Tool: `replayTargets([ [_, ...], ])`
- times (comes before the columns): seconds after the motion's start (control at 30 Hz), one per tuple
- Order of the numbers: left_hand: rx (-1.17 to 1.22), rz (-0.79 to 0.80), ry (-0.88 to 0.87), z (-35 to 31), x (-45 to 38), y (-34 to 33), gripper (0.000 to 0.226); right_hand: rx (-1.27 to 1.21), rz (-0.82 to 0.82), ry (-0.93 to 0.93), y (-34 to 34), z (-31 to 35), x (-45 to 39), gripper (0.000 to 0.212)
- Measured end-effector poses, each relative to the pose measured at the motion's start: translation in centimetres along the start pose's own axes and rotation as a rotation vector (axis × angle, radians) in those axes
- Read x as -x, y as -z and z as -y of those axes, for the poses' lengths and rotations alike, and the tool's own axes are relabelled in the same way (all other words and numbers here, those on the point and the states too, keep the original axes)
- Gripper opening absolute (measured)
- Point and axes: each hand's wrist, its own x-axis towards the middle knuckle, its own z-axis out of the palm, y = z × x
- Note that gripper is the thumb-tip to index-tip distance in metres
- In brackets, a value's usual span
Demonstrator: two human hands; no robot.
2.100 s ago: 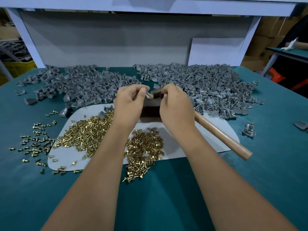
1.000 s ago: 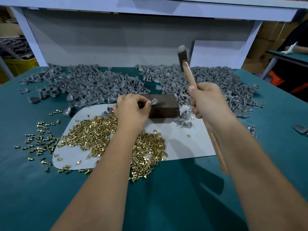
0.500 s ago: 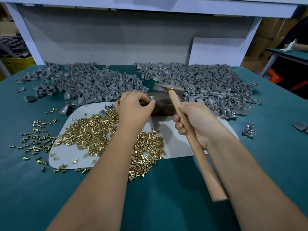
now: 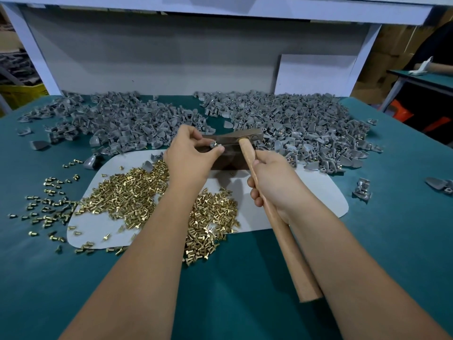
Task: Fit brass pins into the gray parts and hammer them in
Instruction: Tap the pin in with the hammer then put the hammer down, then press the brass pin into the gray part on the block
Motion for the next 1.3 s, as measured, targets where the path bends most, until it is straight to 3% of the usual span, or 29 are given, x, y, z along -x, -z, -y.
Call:
replayTargets([
  [0.37, -0.014, 0.021, 0.04, 0.2, -0.1, 0.2, 0.048, -0.364, 0.132, -0.175, 1.2, 0.5, -0.3, 0.029],
  [0.5, -0.009, 0.054, 0.01, 0.4, -0.1, 0.3, 0.028, -0.529, 0.156, -0.193, 2.2, 0.9, -0.7, 0.021],
  [0.57, 0.031, 0.091, 0.002, 0.4, -0.1, 0.2, 0.019, -0.35, 0.06, -0.095, 2.3, 0.6, -0.8, 0.015],
  [0.7, 0.019, 0.1, 0.016, 0.6, -0.4, 0.3, 0.029, 0.215, -0.167, 0.19, 2.6, 0.3, -0.7, 0.01],
  [0.87, -0.082, 0.061, -0.006, 0.3, -0.3, 0.6, 0.008, 0.438, -0.349, 0.408, 2.9, 1.6, -0.2, 0.009],
  [1.1, -0.093, 0.064, -0.026, 0.0, -0.1, 0.7, 0.01, 0.778, -0.526, 0.336, 3.5, 2.5, -0.6, 0.011],
  [1.3, -0.15, 0.032, -0.057, 0.3, -0.3, 0.5, 0.006, 0.836, -0.423, 0.332, 2.7, 2.4, -0.6, 0.011],
])
